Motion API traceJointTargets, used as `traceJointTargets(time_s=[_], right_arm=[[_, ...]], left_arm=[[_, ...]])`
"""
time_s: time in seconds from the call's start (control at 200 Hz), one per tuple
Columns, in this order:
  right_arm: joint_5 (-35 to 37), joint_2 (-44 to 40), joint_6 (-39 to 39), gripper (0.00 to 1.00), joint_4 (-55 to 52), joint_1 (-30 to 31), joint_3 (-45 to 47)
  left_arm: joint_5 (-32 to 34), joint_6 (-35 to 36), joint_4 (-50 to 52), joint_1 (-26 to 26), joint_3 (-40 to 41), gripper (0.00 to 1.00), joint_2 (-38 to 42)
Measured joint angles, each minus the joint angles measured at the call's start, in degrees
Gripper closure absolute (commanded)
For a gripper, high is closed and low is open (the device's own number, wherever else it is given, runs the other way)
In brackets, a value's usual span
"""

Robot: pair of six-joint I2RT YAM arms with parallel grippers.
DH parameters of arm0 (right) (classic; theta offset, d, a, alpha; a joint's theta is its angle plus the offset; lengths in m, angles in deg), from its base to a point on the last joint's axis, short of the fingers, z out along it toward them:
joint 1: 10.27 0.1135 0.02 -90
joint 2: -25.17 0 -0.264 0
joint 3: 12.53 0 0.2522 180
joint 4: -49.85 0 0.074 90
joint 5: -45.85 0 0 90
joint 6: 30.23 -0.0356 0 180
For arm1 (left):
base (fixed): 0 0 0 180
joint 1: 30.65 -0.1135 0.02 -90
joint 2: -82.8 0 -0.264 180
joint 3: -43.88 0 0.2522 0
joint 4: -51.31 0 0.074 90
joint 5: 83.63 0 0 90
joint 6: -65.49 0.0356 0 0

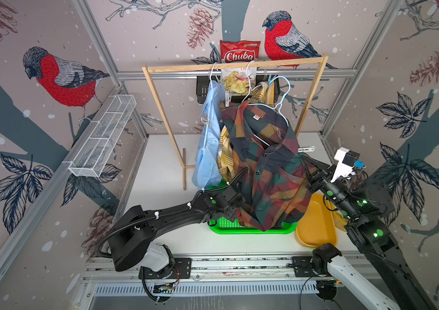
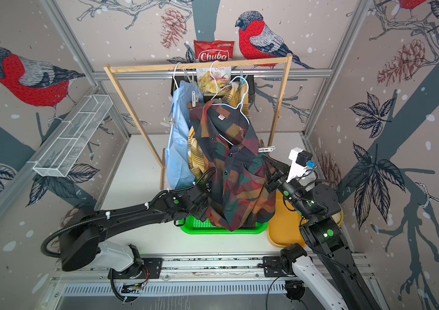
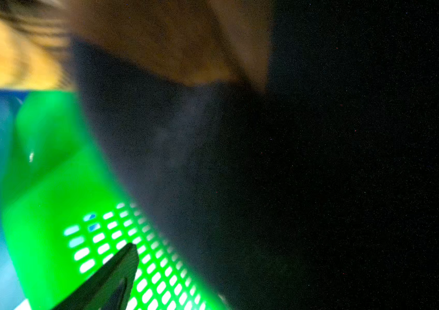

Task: Remove the clothespins securing long-sleeve shirts to the hanger
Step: Place the long-sleeve shirt at the bin.

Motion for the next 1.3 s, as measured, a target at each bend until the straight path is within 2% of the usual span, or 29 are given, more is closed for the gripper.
traceJointTargets(time_s=[0.205,0.505,0.77,1.301], right_arm=[[0.81,-0.02,-0.15,1.0,0.5,-1.49,0.68],[2.19,-0.9,-0.55,1.0,0.13,-5.14,1.22],[2.36,-0.35,-1.62,1.0,-0.15,-6.47,0.57],[1.7,0.42,-1.6,1.0,-1.84,-6.56,-2.29]], left_arm=[[8.31,2.45,4.74,1.68,-5.86,0.04,-4.76],[16.83,3.39,11.08,1.81,-7.02,0.04,-6.38],[17.42,5.44,11.41,1.81,-4.83,0.04,-5.95],[15.32,5.46,11.69,1.68,-2.8,0.04,1.09]])
